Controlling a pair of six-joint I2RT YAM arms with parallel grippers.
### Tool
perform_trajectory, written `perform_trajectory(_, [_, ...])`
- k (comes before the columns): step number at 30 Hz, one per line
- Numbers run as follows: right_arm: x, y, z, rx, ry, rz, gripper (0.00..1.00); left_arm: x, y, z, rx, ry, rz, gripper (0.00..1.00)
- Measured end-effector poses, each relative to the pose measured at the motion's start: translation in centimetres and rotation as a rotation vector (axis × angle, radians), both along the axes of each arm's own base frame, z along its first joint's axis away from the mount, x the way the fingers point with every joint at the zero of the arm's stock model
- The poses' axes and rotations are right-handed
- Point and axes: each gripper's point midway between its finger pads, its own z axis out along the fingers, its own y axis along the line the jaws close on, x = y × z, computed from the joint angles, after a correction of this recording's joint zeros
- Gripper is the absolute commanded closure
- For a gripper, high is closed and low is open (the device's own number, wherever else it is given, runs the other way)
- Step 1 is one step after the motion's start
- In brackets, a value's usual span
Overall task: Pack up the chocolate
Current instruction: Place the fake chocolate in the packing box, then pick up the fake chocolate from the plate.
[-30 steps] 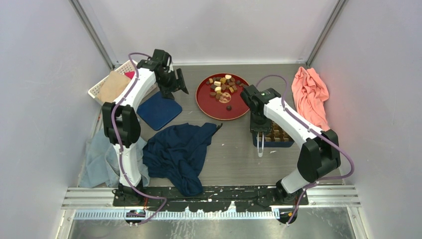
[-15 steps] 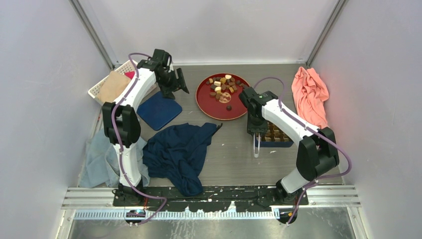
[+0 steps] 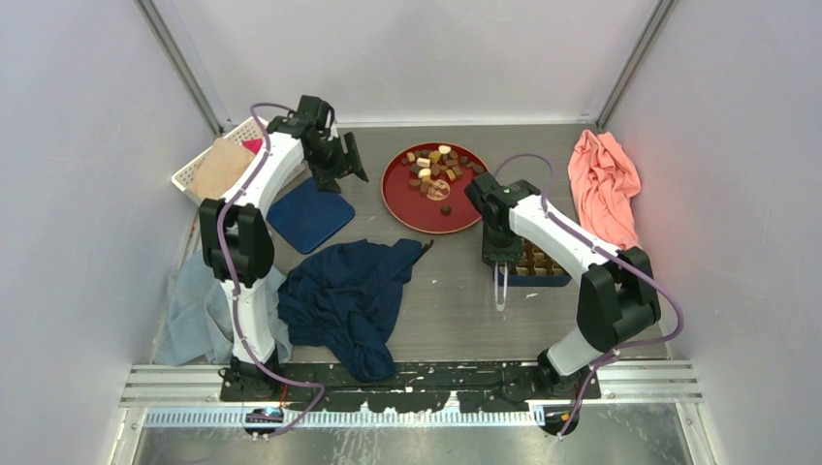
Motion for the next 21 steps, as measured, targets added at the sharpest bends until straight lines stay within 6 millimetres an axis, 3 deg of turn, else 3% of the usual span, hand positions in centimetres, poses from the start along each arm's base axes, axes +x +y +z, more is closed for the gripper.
perform_trajectory(4, [0.0,0.0,0.0,0.0,0.0,0.0,0.63,0.0,0.0,0.0,0.0,0.0,0.0,0.26])
perform_trajectory(10, [-0.03,-0.03,0.01,-0.001,0.001,0.0,0.59,0.16,-0.04,-0.07,0.0,0.0,0.0,0.26])
perform_trajectory(18, [-0.15,-0.15,0.02,-0.007,0.006,0.001,0.56,0.32,-0.09,-0.19,0.0,0.0,0.0,0.26])
perform_trajectory(21, [-0.18,-0.2,0.02,-0.009,0.007,0.002,0.6,0.32,-0.08,-0.23,0.0,0.001,0.0,0.26])
